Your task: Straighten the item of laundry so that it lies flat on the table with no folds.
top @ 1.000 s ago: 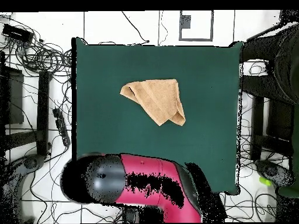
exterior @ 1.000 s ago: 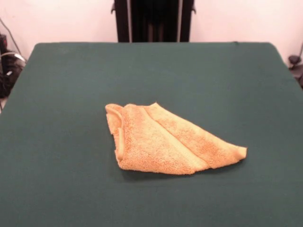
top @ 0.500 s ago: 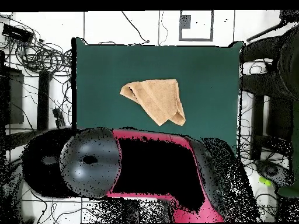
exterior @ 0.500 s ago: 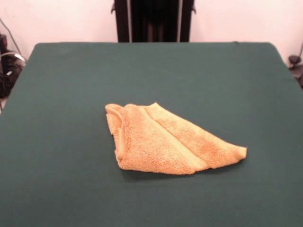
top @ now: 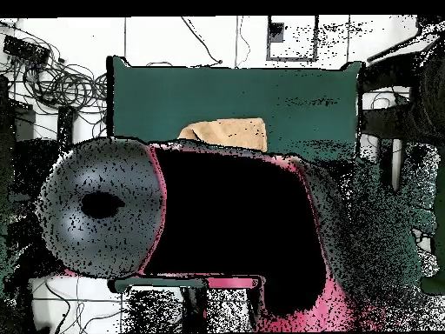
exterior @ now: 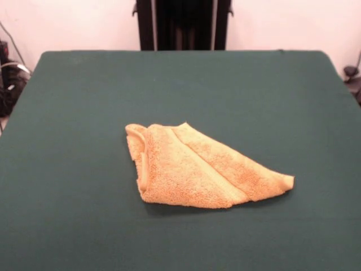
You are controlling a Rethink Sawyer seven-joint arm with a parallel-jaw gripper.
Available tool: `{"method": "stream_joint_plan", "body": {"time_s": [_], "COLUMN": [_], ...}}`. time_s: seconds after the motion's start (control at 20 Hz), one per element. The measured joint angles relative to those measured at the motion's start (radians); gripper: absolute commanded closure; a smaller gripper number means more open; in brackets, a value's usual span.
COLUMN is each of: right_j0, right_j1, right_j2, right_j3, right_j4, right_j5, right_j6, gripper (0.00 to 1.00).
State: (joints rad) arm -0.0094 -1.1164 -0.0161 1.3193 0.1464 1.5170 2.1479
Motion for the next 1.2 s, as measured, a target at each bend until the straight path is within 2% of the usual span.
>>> {"method": "stream_joint_plan", "body": {"time_s": [0.25,0.45,0.65,0.8,1.0,1.2], "right_j0": [0.001,0.0,0.004,0.024,0.048,0.057], "right_j1": [0.141,0.3,0.446,0.528,0.564,0.547], "right_j2": [0.007,0.008,0.007,-0.003,-0.006,-0.006], "right_j3": [-0.109,-0.184,-0.236,-0.241,-0.191,-0.104], "right_j4": [-0.004,-0.017,-0.08,-0.168,-0.225,-0.238], "right_j5": [0.018,0.058,0.151,0.175,0.125,0.024], "right_j6": [0.031,0.031,0.031,0.031,0.031,0.031], "gripper": [0.0,0.0,0.0,0.0,0.0,0.0]}}
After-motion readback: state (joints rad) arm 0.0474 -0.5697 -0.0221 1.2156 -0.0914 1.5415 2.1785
